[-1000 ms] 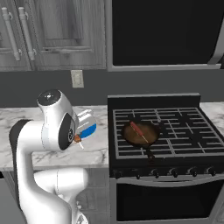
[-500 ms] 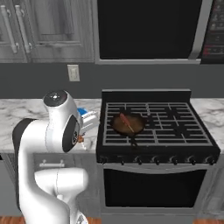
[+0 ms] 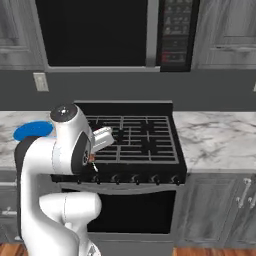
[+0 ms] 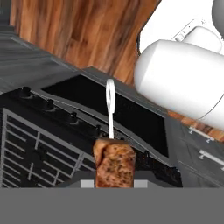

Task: Place the cold items (peach and mango) from the fridge in one tupperware on the dining counter. Place the warm items (hot dog and kebab skewer) in the stove area in another tupperware.

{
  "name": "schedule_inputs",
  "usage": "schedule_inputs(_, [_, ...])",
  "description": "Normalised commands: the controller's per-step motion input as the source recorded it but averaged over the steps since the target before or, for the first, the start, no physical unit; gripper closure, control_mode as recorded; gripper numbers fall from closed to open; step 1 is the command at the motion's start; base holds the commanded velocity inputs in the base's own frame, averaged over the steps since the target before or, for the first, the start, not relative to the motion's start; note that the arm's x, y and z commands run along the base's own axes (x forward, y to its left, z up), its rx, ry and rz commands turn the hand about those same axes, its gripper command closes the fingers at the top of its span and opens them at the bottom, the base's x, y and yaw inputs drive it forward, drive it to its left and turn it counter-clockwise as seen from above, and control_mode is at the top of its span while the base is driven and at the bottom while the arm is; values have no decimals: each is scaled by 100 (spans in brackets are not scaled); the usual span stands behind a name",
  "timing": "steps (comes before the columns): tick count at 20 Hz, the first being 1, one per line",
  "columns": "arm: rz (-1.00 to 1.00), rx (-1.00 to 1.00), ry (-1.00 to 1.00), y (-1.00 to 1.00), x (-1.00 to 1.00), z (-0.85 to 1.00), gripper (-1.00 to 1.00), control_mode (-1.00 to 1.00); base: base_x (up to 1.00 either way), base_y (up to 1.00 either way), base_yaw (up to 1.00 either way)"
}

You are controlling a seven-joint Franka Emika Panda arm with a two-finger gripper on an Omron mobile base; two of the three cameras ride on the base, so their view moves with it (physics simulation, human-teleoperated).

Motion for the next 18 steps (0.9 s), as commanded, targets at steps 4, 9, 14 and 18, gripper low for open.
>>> schedule_inputs(4, [0,0,0,0,0,0,100,100,-62,-100,1])
schedule_inputs(9, [0,0,0,0,0,0,100,100,-40,-100,0])
schedule_inputs(14, [0,0,0,0,0,0,100,100,-25,-100,-6])
schedule_inputs(18, [0,0,0,0,0,0,100,100,-41,-99,-26])
